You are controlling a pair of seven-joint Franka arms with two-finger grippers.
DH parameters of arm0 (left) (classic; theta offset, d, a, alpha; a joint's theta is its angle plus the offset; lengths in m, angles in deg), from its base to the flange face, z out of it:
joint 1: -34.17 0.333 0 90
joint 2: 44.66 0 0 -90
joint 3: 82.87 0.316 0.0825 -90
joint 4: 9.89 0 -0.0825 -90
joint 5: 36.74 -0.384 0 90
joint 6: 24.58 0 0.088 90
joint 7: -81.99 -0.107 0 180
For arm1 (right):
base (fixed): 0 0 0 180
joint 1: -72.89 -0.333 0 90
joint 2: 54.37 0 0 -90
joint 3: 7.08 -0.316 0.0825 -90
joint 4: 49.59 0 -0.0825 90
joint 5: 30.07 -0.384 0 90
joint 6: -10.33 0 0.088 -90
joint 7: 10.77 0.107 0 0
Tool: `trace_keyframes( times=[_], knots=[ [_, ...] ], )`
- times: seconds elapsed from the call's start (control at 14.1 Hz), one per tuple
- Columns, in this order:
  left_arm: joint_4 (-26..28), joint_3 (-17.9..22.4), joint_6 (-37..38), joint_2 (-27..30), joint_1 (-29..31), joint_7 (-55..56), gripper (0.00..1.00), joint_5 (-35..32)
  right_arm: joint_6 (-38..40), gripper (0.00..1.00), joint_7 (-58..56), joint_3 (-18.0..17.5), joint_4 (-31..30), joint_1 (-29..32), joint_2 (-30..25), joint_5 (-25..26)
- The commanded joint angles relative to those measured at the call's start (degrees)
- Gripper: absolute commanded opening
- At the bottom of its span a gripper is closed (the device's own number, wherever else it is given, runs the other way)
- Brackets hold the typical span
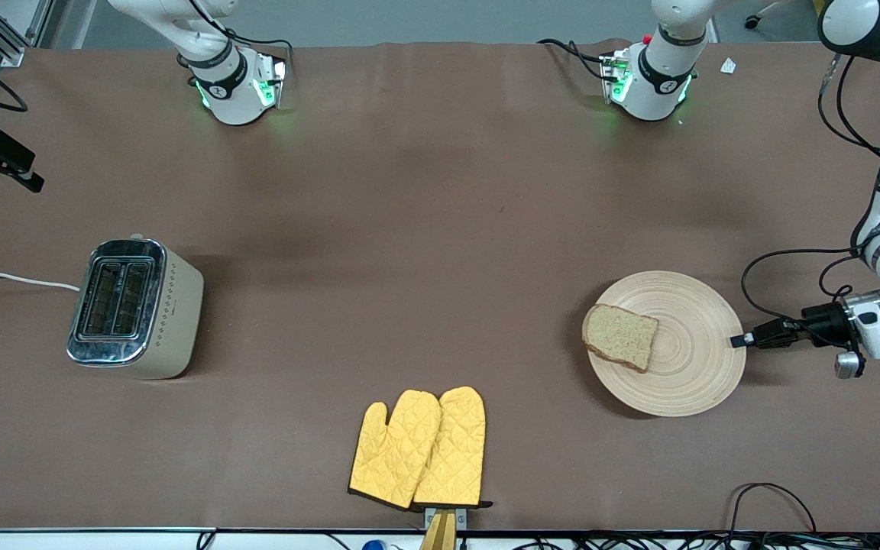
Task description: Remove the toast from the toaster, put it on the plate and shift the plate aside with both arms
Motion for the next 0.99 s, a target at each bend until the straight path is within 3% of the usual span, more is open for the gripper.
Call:
trace_keyframes(
  times=[0.0,0.14,0.21,0.28,0.35,0.42,0.57,0.78,0.92],
  knots=[
    [0.9,-0.88,1.23,-1.06,2.64,-2.06,0.0,0.24,-0.23,1.0,0.15,0.02,0.36,-0.25,0.24,0.73],
    [0.99,-0.71,1.14,-1.77,2.83,-2.07,0.03,-0.19,-0.23,1.0,0.24,0.02,0.27,-0.16,0.24,0.73],
    [0.99,-0.71,1.14,-1.77,2.92,-1.98,0.15,-0.98,-0.23,1.0,0.15,0.02,0.27,-0.16,0.24,0.73],
    [0.9,-0.71,1.14,-1.77,2.83,-1.89,0.43,-1.68,-0.23,1.0,0.24,0.02,0.27,-0.16,0.24,0.73],
    [0.73,-0.71,1.14,-1.68,2.83,-1.8,0.84,-2.3,-0.23,1.0,0.24,0.02,0.27,-0.16,0.24,0.73],
    [0.38,-0.71,1.05,-1.51,2.66,-1.11,1.0,-2.83,-0.23,1.0,0.15,0.02,0.27,-0.16,0.24,0.73],
    [-2.16,-0.53,0.79,-1.07,1.6,0.12,1.0,-5.71,-0.23,1.0,0.15,0.02,0.27,-0.16,0.24,0.73],
    [-9.62,-1.41,0.79,-0.28,0.19,7.83,1.0,-16.59,-0.15,1.0,0.15,0.02,0.27,-0.16,0.24,0.73],
    [-11.66,-3.07,0.79,2.17,-1.38,12.59,1.0,-21.61,-0.06,1.0,0.15,0.11,0.27,0.01,0.24,0.73]
  ],
)
